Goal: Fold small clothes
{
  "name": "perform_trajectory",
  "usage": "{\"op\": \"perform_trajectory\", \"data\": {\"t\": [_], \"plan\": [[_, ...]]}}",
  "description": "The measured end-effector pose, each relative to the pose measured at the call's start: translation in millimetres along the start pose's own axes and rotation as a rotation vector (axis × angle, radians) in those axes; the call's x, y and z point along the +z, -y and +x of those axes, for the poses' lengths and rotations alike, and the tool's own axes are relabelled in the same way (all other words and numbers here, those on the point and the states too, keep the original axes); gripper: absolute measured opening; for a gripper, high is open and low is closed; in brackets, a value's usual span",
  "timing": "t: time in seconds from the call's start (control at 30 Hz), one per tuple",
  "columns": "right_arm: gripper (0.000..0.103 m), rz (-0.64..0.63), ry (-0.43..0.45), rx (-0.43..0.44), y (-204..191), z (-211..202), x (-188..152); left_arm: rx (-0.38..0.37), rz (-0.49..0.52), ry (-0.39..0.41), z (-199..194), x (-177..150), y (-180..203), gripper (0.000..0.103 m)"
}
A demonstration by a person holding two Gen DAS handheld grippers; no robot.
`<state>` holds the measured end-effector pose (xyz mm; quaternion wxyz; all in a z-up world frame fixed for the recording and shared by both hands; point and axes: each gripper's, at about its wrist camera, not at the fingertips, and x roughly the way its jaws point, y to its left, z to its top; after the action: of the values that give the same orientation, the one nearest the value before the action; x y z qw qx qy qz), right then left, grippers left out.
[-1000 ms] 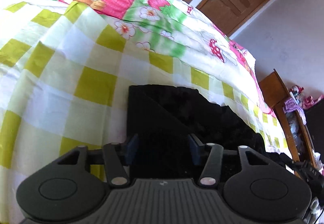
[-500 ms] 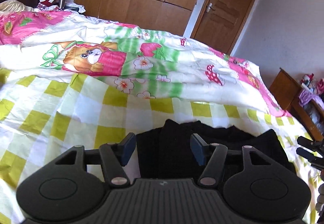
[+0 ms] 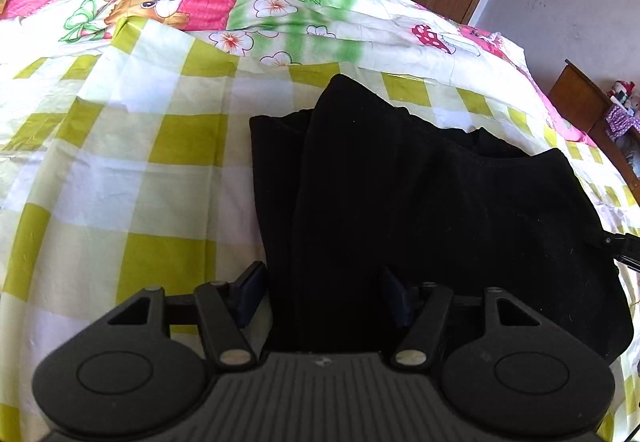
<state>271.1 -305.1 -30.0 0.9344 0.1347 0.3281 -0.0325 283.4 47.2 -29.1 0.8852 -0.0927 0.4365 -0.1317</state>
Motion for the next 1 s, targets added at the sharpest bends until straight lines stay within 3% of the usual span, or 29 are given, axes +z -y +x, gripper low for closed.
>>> {"op": "perform_trajectory", "data": {"t": [0.07,0.13,0.2,0.27,0.33,0.47,0.7,0.77,0.83,1.0], "plan": [[0.025,-0.018,0.01,0.024,-5,-3,2,0.0,0.008,0.004,-1,-3,0,0.075],[0.012,-0.01,0.002,0.028,-6,-1,4,0.003,0.005,0.009,-2,-4,0,0.075],[0.01,0.074,-0.015,0.053,5,0,10,-0.001,-0.01,0.024,-7,-4,0,0.074],[0.009,0.078,0.036,0.087,4,-13,14,0.011,0.017,0.05,-12,-7,3,0.074],[0.009,0.057,0.061,0.063,0,-13,17,0.028,0.031,0.039,-7,-11,4,0.074],[0.009,0.089,-0.045,-0.012,5,22,13,0.022,0.006,0.032,-8,-10,3,0.074],[0.022,0.054,0.009,-0.009,3,-6,12,0.025,0.021,0.017,-11,-14,2,0.074],[0.036,0.059,0.028,-0.009,9,-23,8,0.027,0.018,0.024,-16,-18,1,0.074],[0.068,0.072,0.033,-0.017,18,-38,0,0.033,0.015,0.034,-20,-19,1,0.074],[0.069,0.132,-0.045,0.026,37,-49,-21,0.052,0.082,0.121,-42,-18,24,0.073]]}}
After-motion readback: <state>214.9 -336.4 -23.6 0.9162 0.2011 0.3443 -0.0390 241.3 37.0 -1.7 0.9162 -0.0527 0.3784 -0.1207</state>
